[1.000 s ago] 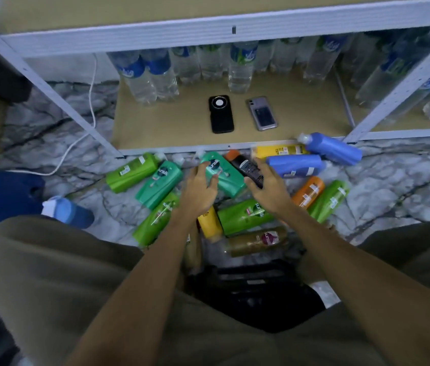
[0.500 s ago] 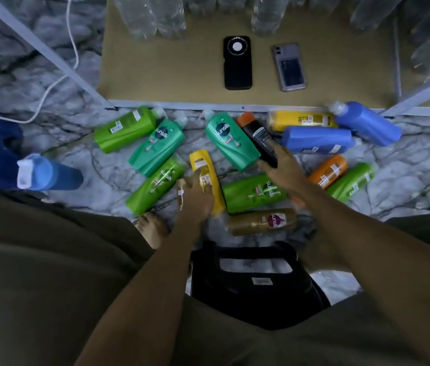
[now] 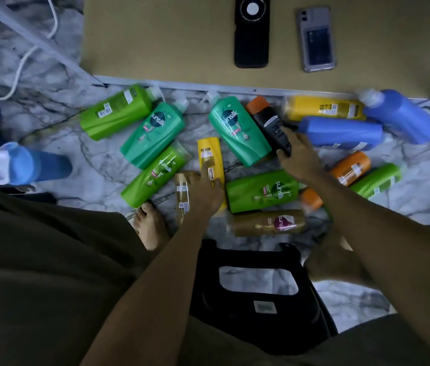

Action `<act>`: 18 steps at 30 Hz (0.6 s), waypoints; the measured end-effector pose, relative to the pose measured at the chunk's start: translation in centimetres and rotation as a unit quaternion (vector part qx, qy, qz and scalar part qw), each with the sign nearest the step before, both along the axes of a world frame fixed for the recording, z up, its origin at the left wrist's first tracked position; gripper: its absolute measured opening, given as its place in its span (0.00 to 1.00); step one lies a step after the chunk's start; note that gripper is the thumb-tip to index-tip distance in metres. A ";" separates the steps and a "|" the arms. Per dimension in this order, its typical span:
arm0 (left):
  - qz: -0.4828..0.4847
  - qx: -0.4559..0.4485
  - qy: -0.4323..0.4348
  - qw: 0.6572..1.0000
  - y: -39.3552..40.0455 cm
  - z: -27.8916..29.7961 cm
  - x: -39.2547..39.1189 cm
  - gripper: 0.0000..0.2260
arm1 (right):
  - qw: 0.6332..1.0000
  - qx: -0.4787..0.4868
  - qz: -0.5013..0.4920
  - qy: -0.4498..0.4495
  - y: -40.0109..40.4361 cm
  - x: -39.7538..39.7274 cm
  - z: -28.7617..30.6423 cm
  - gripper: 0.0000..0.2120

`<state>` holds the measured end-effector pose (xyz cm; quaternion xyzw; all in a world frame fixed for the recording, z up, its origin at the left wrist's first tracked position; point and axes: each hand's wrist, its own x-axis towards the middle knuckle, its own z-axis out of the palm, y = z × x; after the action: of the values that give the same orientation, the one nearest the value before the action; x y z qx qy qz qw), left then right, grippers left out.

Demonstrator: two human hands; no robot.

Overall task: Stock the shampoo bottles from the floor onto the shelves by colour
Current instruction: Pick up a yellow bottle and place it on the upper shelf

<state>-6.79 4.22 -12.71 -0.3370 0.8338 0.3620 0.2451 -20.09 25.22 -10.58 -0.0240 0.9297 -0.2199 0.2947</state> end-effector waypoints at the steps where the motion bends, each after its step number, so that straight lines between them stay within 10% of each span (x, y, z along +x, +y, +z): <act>1: -0.002 -0.006 0.008 1.000 0.0 0.0 -0.1 0.29 | 1.000 0.012 0.011 0.008 -0.1 -0.2 -0.4 0.32; 18: -0.081 -0.041 -0.002 0.996 -0.1 -1.0 -1.4 0.31 | 0.987 0.132 0.092 -0.013 -1.3 -2.9 -1.9 0.47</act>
<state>-8.14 4.10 -13.69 -0.2790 0.8720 0.3059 0.2611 -23.03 23.92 -12.43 -0.0676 0.9403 -0.0674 0.3266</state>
